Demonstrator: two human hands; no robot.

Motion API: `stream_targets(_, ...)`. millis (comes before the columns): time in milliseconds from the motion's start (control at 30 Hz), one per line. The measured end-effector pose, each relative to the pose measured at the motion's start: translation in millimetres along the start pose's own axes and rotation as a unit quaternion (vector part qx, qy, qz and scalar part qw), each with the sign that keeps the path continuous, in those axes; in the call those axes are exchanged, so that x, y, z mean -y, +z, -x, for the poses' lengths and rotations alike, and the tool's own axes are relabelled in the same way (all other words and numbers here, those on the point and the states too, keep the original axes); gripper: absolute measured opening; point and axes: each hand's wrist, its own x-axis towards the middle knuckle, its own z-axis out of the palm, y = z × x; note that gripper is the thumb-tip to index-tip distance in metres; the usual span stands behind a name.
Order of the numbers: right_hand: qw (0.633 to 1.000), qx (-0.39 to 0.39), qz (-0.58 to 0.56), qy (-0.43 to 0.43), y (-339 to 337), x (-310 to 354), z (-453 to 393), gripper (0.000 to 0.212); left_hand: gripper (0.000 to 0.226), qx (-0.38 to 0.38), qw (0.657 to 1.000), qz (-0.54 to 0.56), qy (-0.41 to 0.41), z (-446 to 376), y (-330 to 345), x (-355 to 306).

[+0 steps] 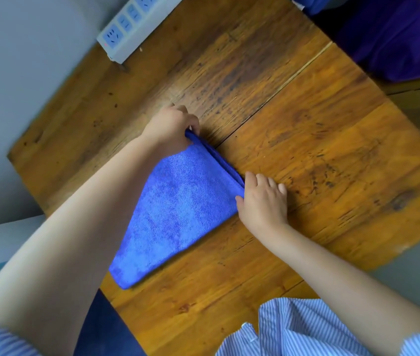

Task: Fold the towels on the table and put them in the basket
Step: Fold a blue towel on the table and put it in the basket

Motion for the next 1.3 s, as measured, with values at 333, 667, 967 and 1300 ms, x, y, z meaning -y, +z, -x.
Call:
stream_targets(333, 0.976, -0.147, -0.131, -0.092, -3.6, 15.6, 27.9, 0.020, 0.014, -0.128, 0.990, 0.048, -0.022, 85.6, -3.8, 29.8)
stream_targets(667, 0.944, -0.238, -0.141, -0.183, 38.2, 100.1, 96.1, 0.018, 0.013, -0.111, 0.993, 0.009, 0.051, 176.8, 16.9, 112.4)
stream_targets(967, 0.932, -0.251, -0.069, -0.252, 121.6, 173.6, 135.7, 0.014, 0.028, -0.219, 0.967, -0.037, 0.122, 216.2, 75.3, 177.1)
stream_targets(1300, 0.941, -0.207, 0.007, -0.268, 172.3, 203.2, 136.7, 0.016, 0.018, -0.208, 0.973, -0.036, 0.094, 224.2, 119.9, 216.6)
